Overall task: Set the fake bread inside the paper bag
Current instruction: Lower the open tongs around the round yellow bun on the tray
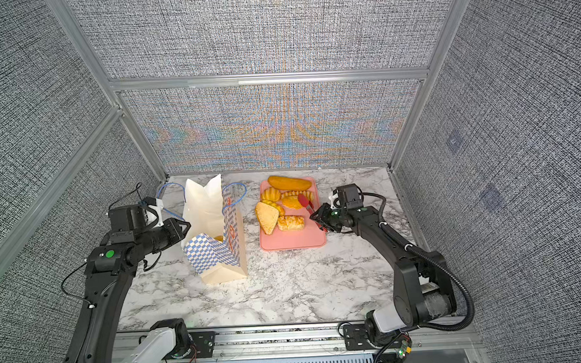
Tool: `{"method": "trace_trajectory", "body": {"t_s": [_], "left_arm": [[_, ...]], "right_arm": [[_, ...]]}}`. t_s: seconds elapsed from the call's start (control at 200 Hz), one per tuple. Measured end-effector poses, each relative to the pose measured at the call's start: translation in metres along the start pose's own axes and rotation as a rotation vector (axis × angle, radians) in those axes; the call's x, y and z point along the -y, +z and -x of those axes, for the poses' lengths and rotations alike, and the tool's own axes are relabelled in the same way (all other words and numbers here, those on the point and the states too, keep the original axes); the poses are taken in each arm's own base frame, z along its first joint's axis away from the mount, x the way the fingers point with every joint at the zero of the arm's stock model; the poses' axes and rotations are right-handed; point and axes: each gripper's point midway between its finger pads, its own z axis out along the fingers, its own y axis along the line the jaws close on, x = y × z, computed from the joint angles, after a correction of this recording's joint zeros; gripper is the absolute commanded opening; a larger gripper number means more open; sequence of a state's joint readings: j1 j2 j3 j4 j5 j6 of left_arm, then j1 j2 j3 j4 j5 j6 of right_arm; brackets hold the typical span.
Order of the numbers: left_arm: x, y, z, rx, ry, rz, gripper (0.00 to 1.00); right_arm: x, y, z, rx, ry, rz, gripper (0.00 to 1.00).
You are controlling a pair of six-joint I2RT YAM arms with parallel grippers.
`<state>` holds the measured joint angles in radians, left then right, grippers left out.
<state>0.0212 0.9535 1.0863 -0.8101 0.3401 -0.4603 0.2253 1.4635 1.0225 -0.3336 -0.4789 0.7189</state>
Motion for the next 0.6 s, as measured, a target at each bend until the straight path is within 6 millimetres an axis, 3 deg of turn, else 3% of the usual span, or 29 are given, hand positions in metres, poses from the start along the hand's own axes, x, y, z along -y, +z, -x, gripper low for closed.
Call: {"method": "trace_trajectory", "body": {"t_s": [0.6], "left_arm": [[0.009,-0.012,0.010,0.040,0.012,-0.018,0.29]], "right_arm": [[-0.012,-0.039,-0.004,0.047,-0.062,-0.023,0.35]]}}
